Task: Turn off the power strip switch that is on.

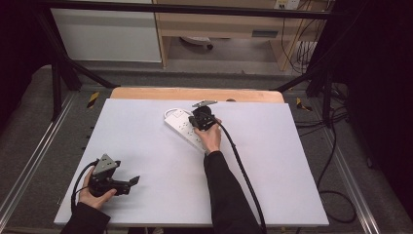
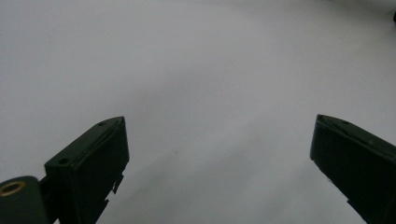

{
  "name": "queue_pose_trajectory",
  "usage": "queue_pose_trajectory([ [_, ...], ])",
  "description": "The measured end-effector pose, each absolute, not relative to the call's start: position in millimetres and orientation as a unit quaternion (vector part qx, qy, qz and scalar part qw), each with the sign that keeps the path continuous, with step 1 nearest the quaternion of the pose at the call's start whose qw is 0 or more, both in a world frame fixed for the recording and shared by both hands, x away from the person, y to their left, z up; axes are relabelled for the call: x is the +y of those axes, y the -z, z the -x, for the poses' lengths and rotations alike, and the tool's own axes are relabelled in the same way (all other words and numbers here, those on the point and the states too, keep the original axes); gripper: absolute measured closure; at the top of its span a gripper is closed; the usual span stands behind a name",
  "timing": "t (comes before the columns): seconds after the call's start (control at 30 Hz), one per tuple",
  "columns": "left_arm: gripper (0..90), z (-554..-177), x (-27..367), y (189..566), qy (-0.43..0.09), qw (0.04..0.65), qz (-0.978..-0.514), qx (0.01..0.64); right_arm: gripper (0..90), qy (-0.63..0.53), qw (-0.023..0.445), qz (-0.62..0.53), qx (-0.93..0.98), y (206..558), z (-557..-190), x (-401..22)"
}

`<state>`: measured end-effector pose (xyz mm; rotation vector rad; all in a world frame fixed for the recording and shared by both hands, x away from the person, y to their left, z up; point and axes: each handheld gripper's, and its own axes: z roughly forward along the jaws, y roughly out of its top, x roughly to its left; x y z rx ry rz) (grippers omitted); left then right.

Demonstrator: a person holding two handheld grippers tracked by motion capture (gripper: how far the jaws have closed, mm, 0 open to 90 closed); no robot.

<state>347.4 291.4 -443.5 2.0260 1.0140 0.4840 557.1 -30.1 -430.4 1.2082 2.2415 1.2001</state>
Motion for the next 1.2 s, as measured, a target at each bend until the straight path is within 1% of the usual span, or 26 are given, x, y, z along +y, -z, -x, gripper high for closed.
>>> queue_pose_trajectory([
  [0.37,4.1,-347.2,291.4,443.3,-0.191,0.401,-0.801,0.401,90.0,-0.420,0.163,-0.432,0.781,434.9,-561.5,-32.3],
  [0.97,4.1,-346.8,290.9,442.8,-0.192,0.402,-0.801,0.400,90.0,-0.409,0.183,-0.420,0.790,434.9,-559.2,-28.8],
  [1.2,4.1,-346.7,290.8,442.6,-0.193,0.402,-0.801,0.400,90.0,-0.410,0.182,-0.417,0.790,435.4,-559.4,-29.4],
])
